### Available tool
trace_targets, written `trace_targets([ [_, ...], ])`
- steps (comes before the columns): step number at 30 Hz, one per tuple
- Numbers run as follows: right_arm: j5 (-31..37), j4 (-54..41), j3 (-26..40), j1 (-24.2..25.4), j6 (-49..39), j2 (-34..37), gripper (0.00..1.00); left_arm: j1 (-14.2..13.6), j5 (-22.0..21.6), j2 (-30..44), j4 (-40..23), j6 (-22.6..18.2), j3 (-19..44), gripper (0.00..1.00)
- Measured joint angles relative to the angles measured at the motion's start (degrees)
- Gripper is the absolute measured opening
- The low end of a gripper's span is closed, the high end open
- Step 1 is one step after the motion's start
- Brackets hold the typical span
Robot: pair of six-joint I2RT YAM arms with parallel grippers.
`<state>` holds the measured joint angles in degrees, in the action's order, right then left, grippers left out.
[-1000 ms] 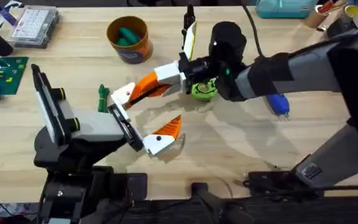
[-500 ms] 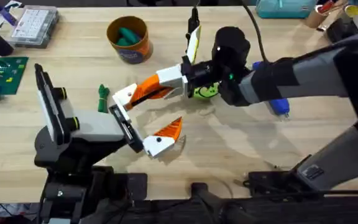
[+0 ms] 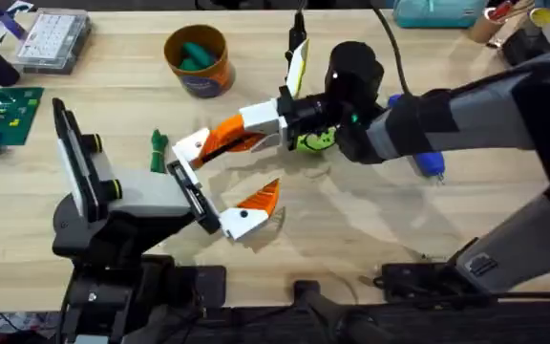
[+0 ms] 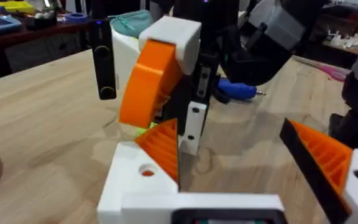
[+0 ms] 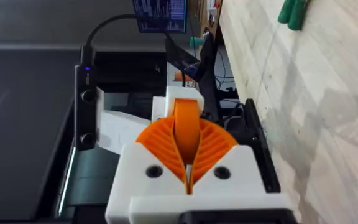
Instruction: Pick up the gripper from the table and insert it into the empty holder that is missing its gripper. Then pick up a screw, insert it into the mounting hole, and use the screwdriver to tighten it. Finally, clean up the table by picking up the vegetable and placing it into the bucket.
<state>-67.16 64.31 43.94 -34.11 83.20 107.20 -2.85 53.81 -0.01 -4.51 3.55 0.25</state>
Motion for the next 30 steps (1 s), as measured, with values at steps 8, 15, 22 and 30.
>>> trace_targets([
  [8,0.05,0.00,0.00,0.00,0.00,0.00,0.010,0.00,-0.01,0.01,0.00,0.00,0.00,0.993],
  [15,1.07,-0.63,-0.22,-0.26,0.37,0.01,0.368,-0.10,0.62,0.01,0.03,-0.39,0.02,0.993],
  [22,2.47,-1.11,-0.72,-1.25,0.37,0.02,0.995,-0.44,1.73,0.00,-0.07,-1.06,0.02,0.993],
  [30,2.87,-1.11,-0.72,-1.25,0.36,0.02,0.996,-0.44,1.95,0.00,-0.11,-1.18,0.02,0.993],
])
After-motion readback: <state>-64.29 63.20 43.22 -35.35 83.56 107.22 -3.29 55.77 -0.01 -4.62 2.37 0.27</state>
